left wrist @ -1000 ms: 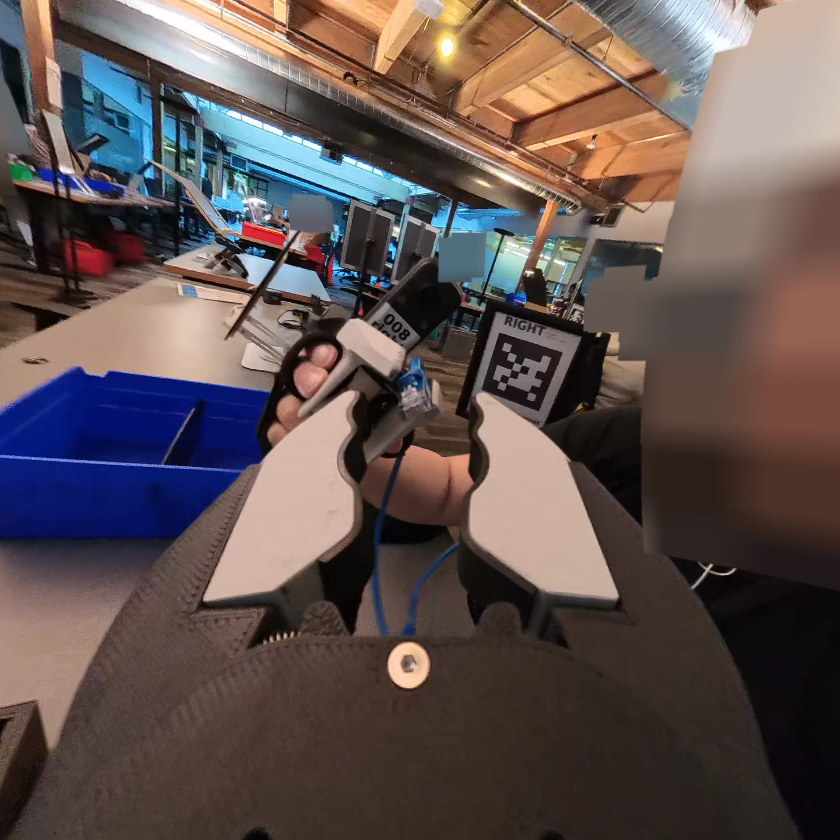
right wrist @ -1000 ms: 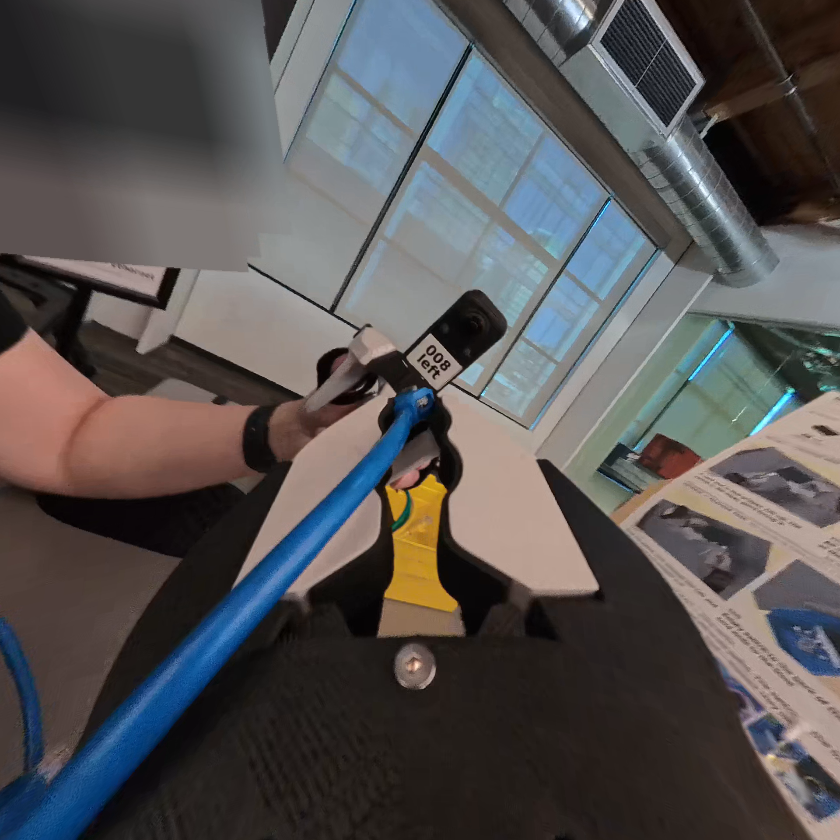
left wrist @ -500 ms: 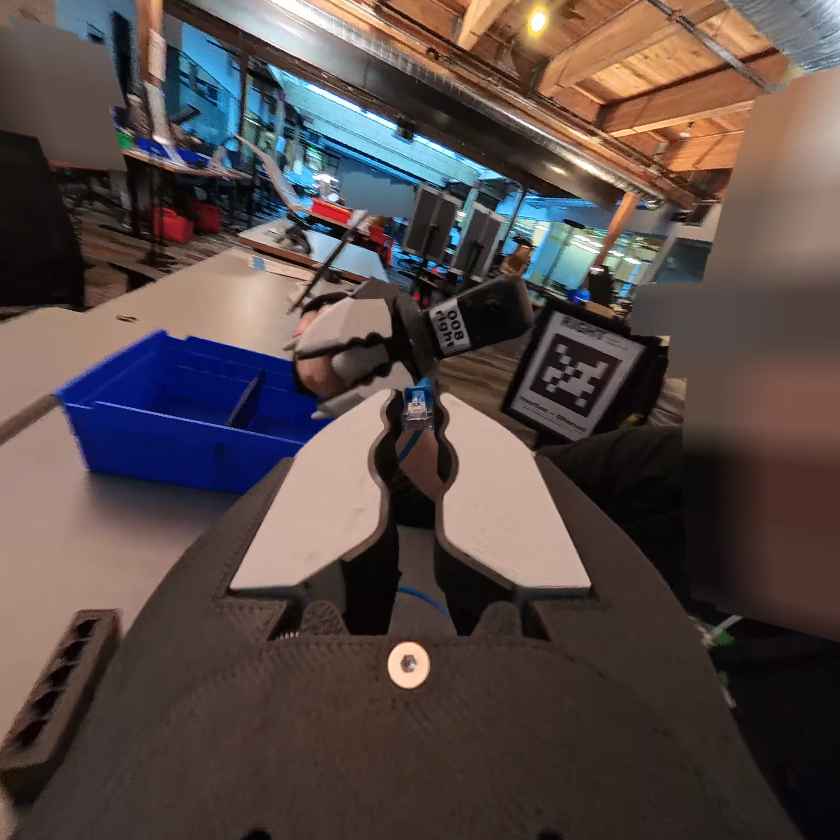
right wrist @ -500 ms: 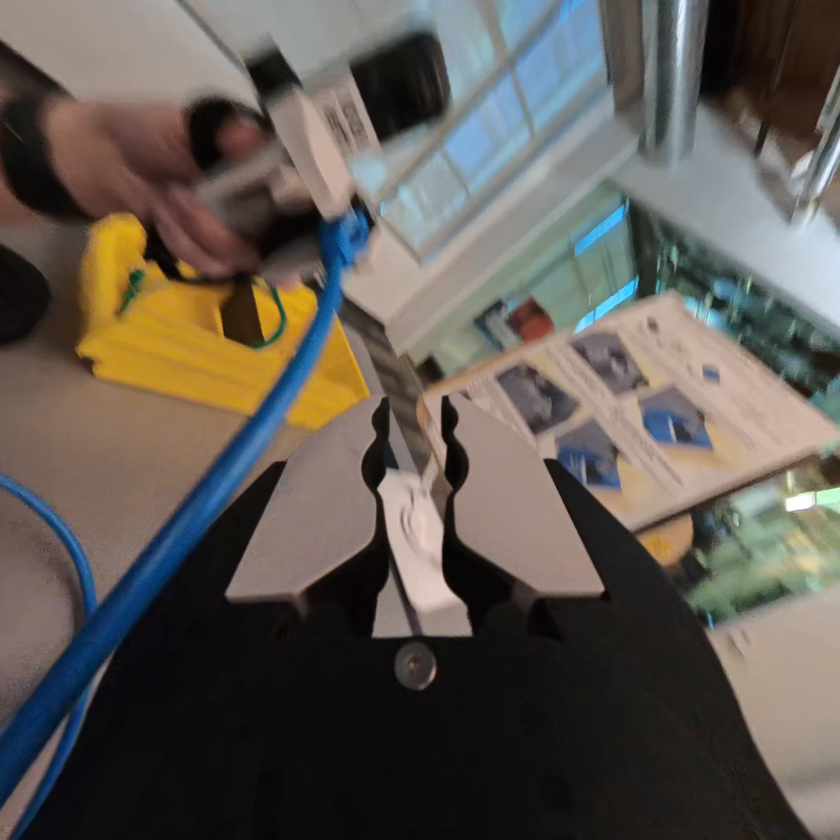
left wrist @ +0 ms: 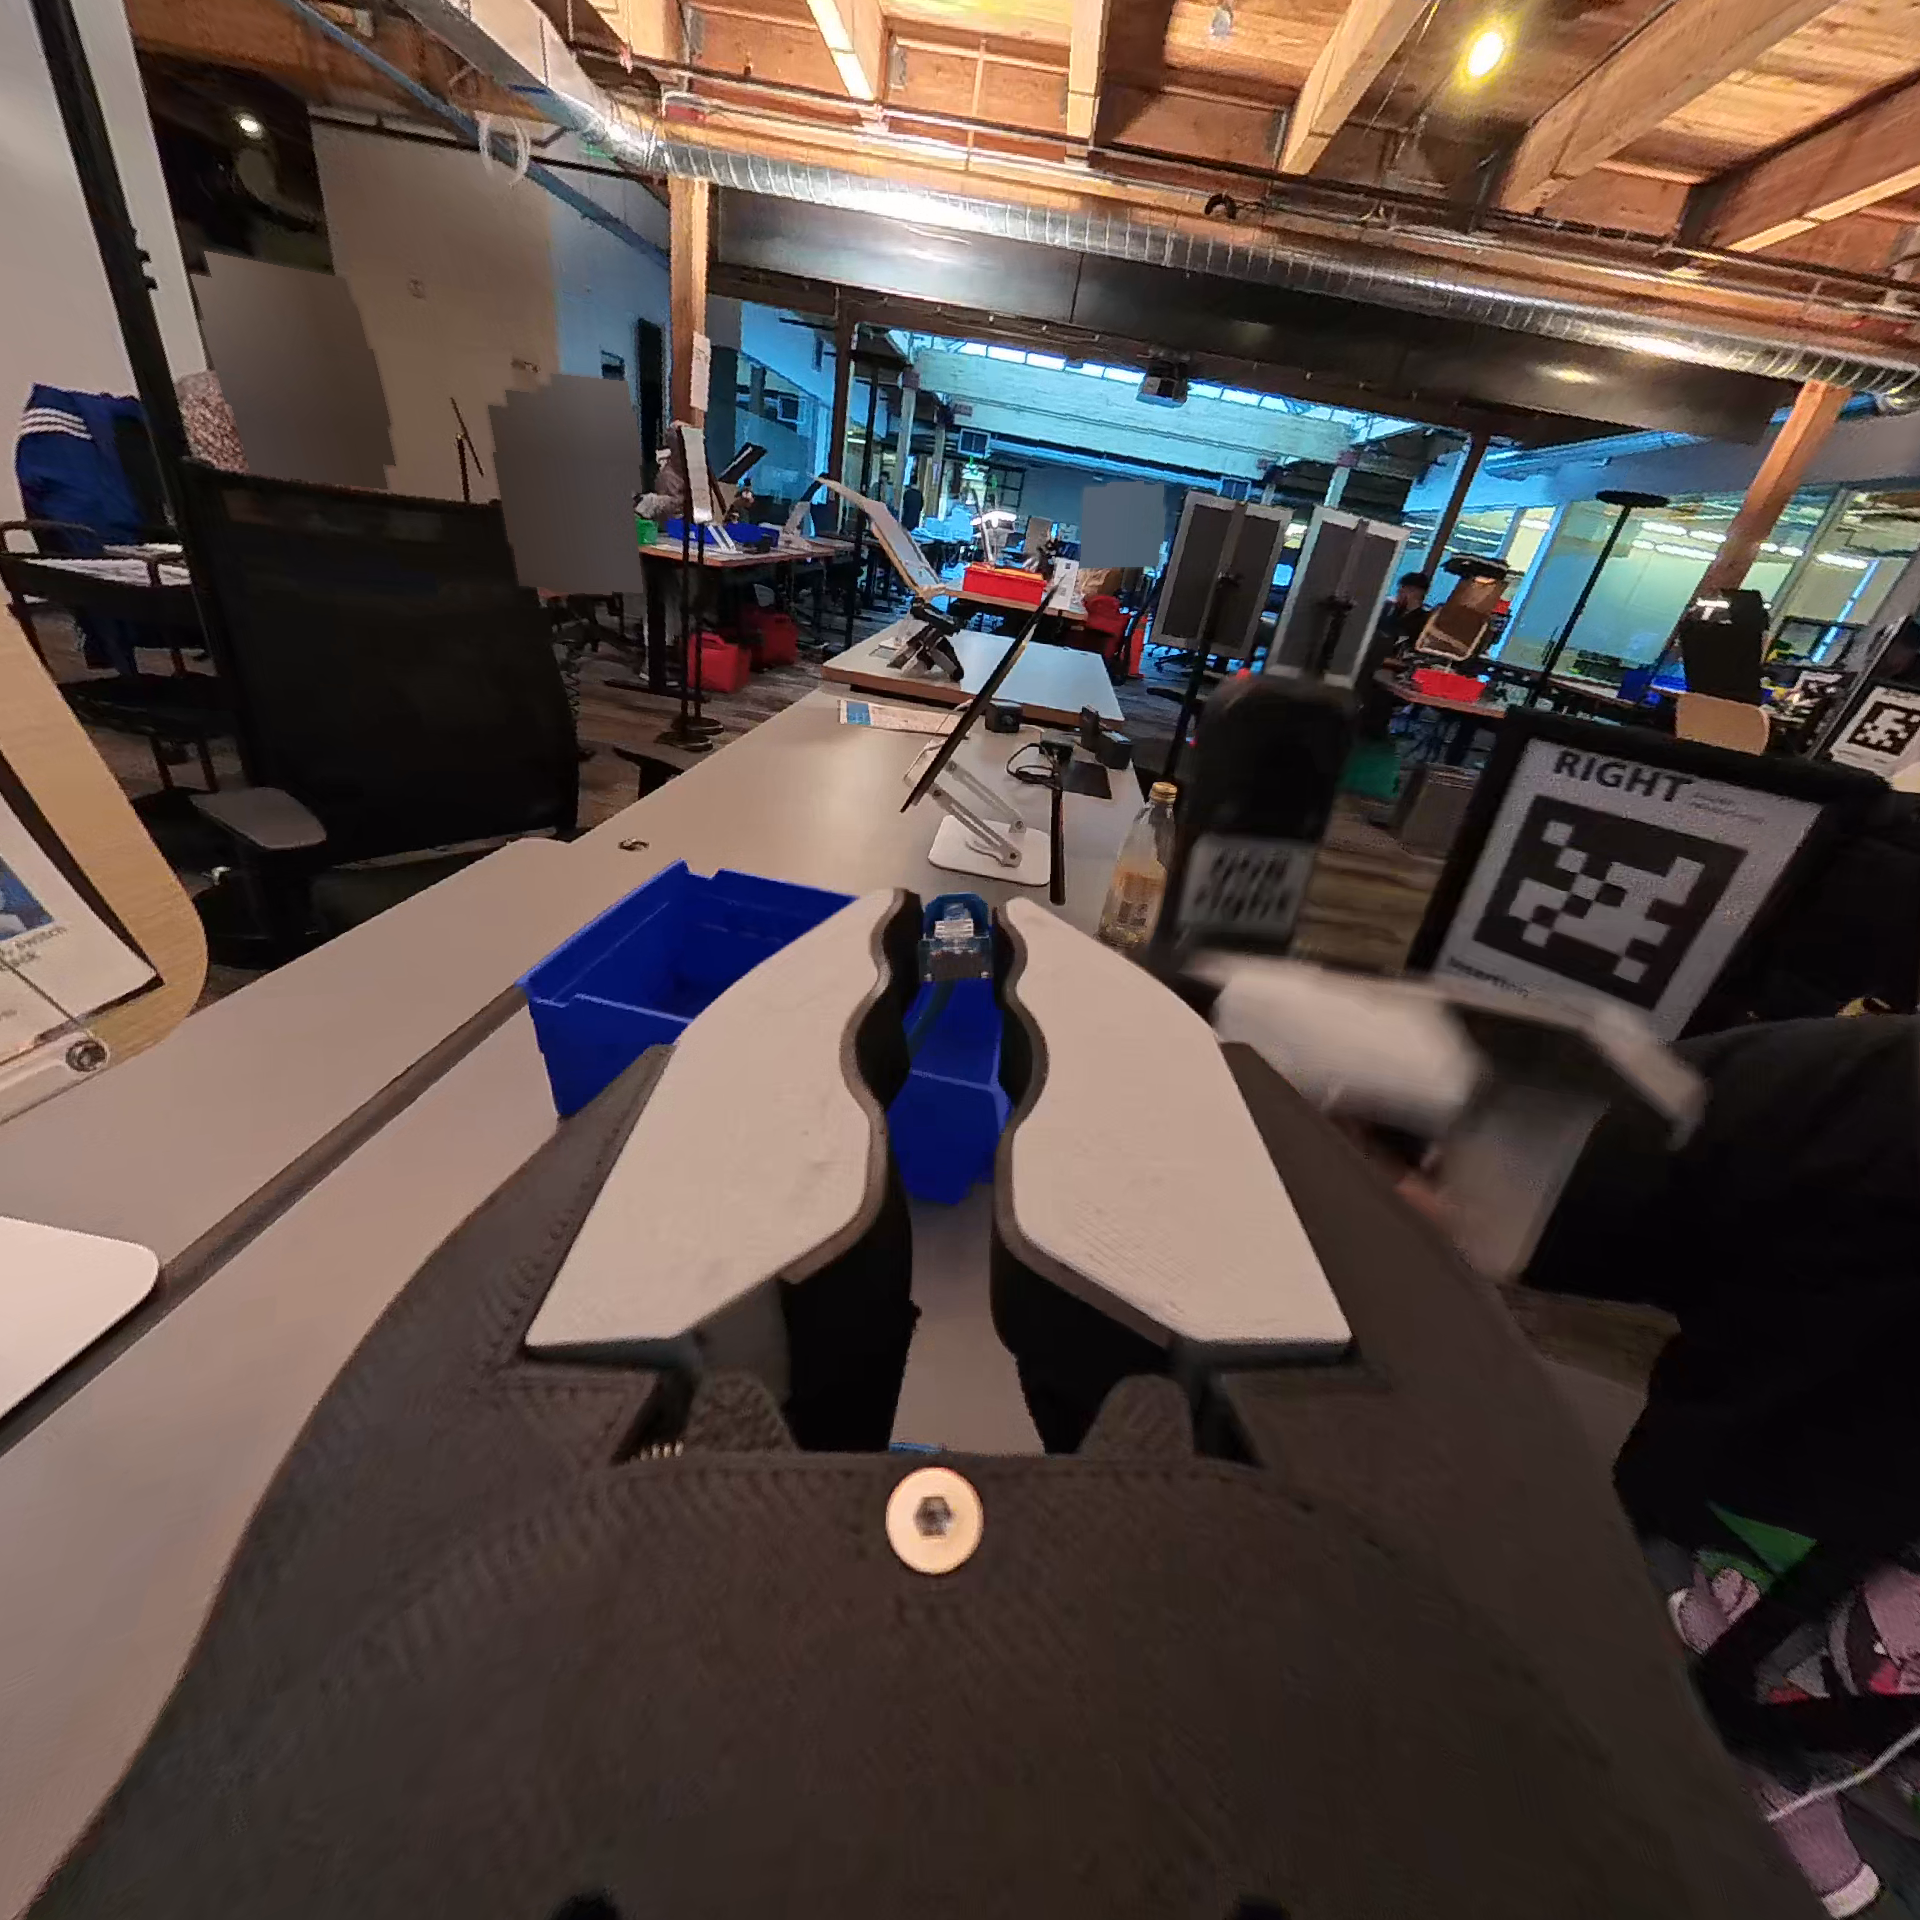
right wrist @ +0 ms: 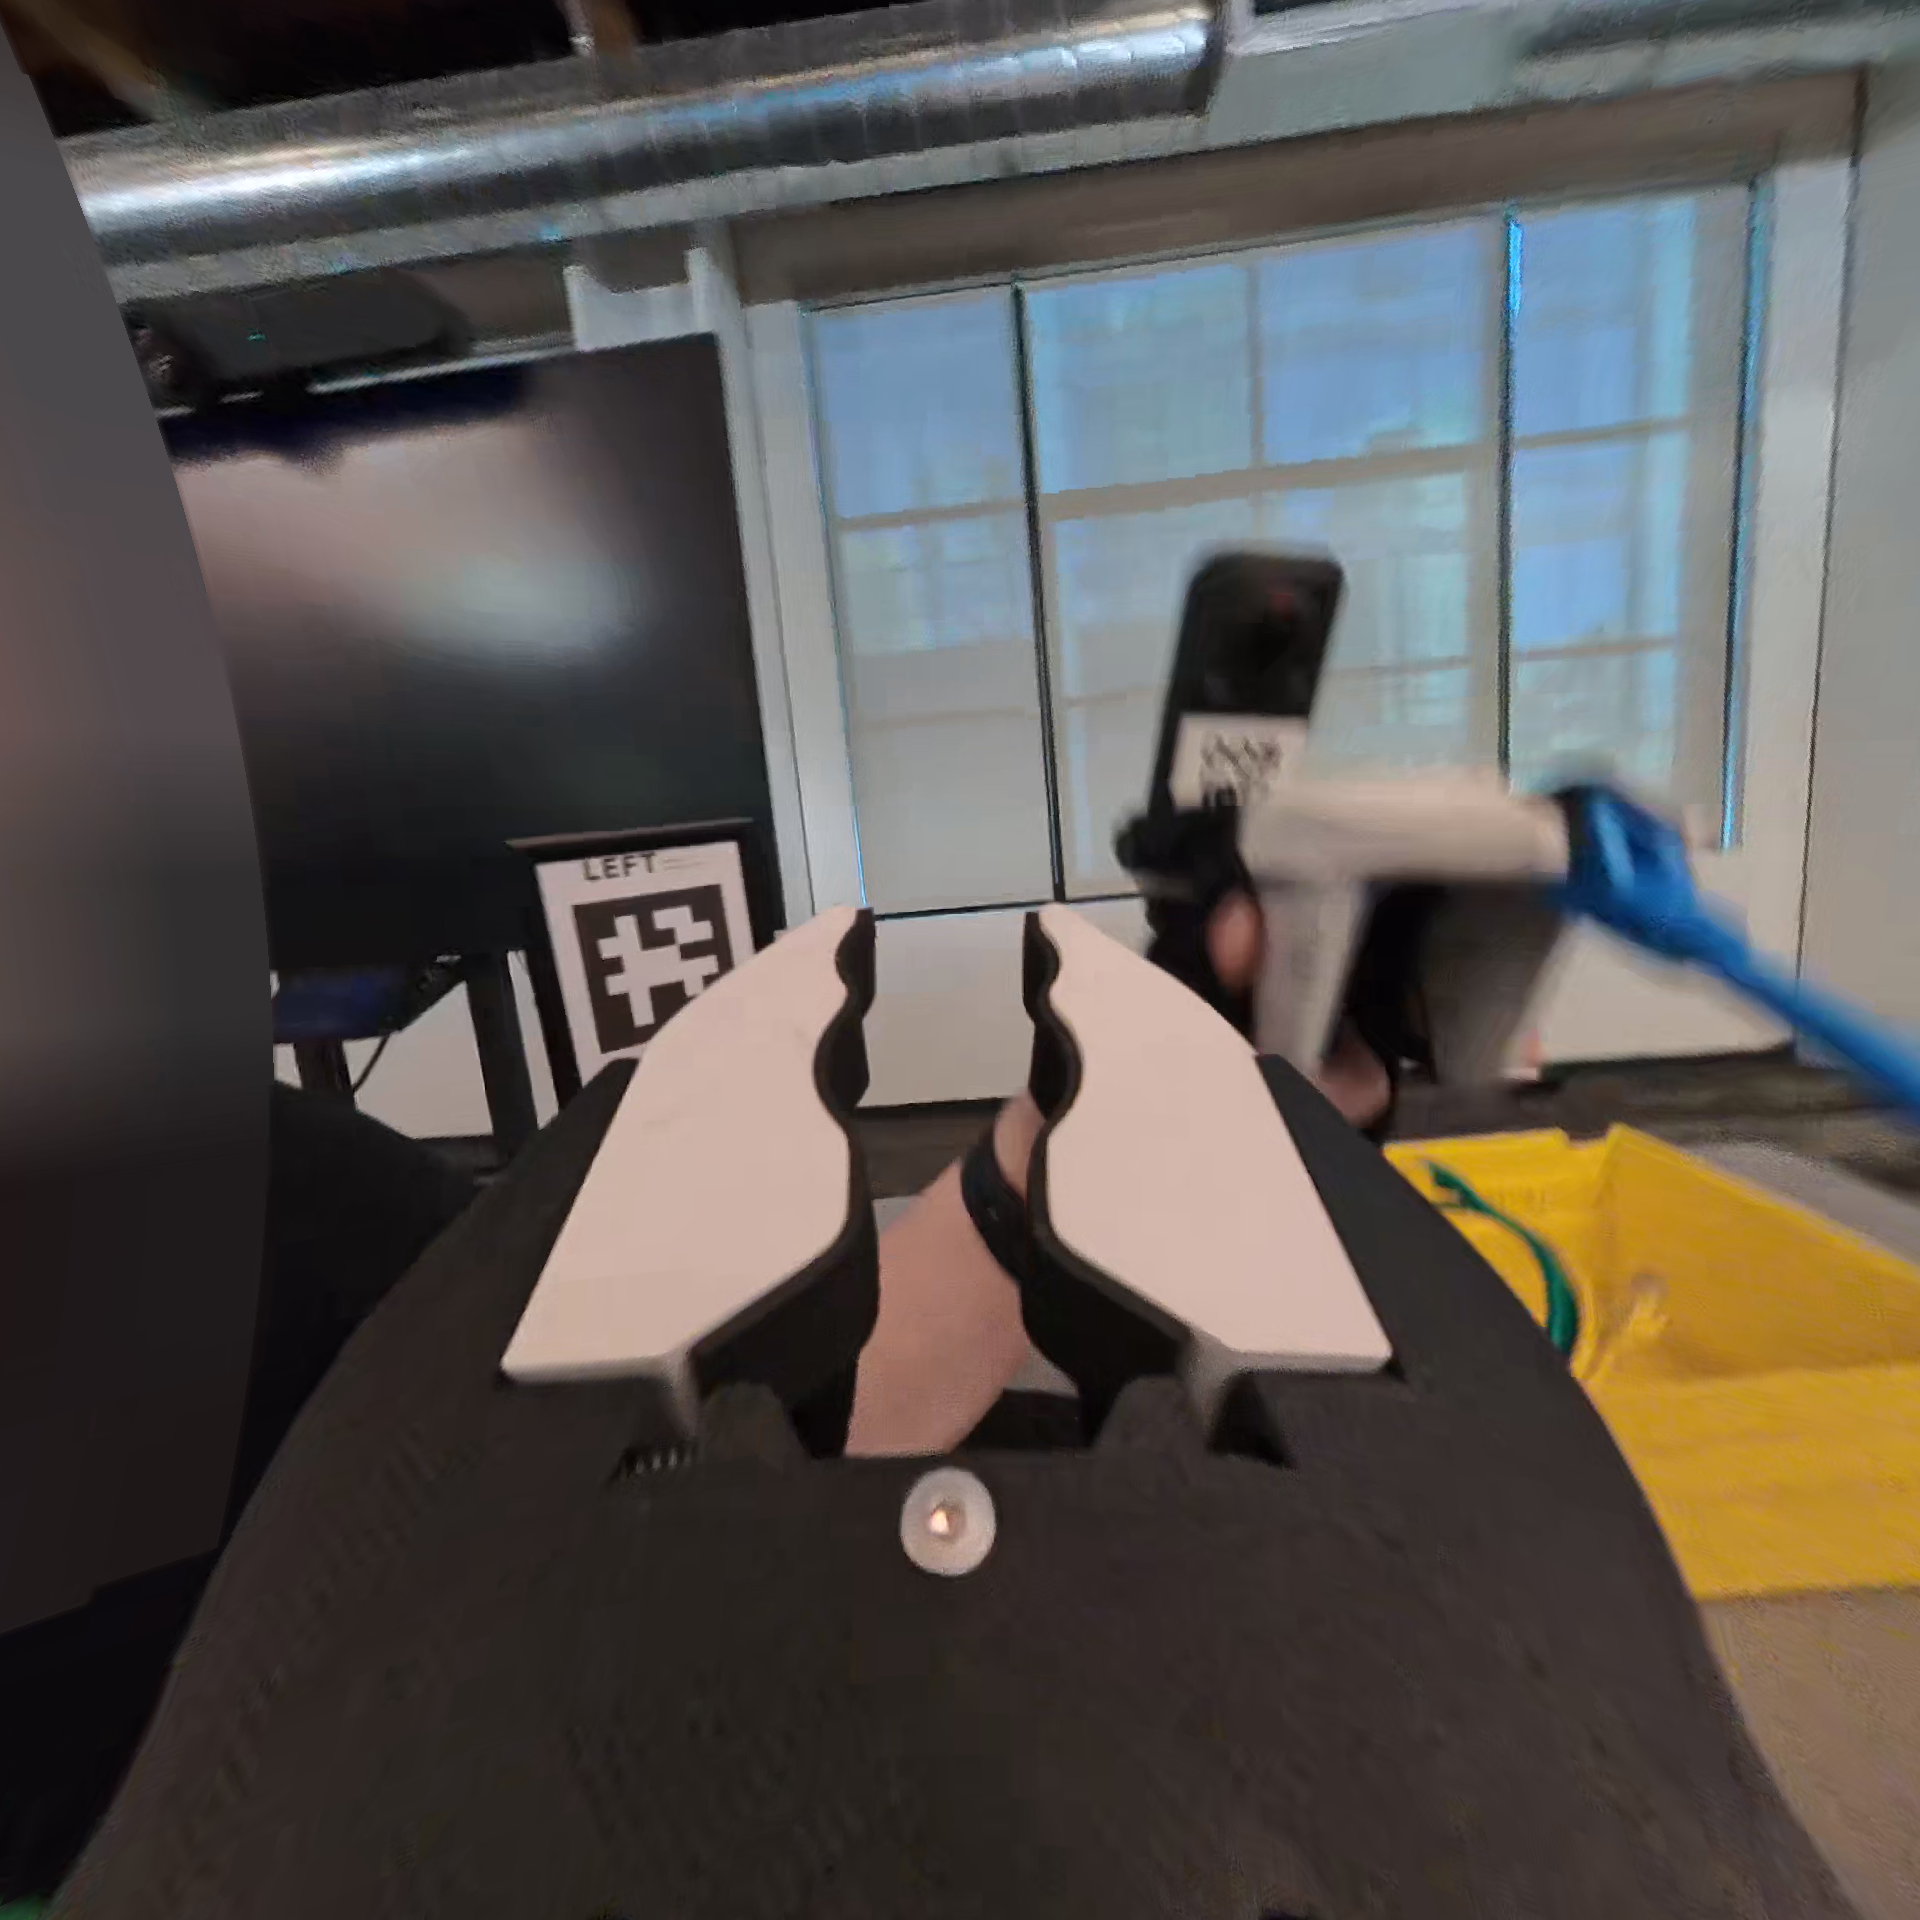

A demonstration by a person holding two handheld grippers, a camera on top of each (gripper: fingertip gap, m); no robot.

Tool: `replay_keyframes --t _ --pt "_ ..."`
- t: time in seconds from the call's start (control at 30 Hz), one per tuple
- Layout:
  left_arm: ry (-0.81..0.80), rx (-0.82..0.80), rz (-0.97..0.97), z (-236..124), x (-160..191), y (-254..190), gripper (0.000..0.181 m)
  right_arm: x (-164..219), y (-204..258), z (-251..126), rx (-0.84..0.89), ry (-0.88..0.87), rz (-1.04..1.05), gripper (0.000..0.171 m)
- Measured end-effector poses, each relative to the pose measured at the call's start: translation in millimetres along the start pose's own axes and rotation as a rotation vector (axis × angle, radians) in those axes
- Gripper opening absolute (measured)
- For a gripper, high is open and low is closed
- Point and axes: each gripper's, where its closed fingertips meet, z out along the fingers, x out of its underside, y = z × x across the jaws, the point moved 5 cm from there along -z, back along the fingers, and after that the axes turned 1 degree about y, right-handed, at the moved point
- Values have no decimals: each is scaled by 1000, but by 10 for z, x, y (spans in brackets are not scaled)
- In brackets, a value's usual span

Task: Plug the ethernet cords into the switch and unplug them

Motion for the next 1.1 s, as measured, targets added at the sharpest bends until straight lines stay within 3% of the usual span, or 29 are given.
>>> replay_keyframes --t 0.13,0.27,0.5,0.73,0.87,0.97,1.1 --pt "-22 52 38 -43 -96 -190 12 420 -417 -55 157 -81 115 41" --pt "4 113 67 26 -102 -388 12 131 -515 -305 126 -299 57 46" --pt "33 136 116 61 -92 -500 12 -289 -205 -359 83 -186 -323 44" --pt "54 114 150 48 -80 -490 13 -441 -288 -405 142 -57 -247 13" --pt "71 105 166 5 -81 -481 12 -396 -357 -396 114 98 -167 12" --pt "103 86 181 28 -43 -467 12 -468 -316 -428 74 28 -168 18" --pt "113 84 180 43 -25 -452 12 -450 -362 -441 110 96 -175 10"
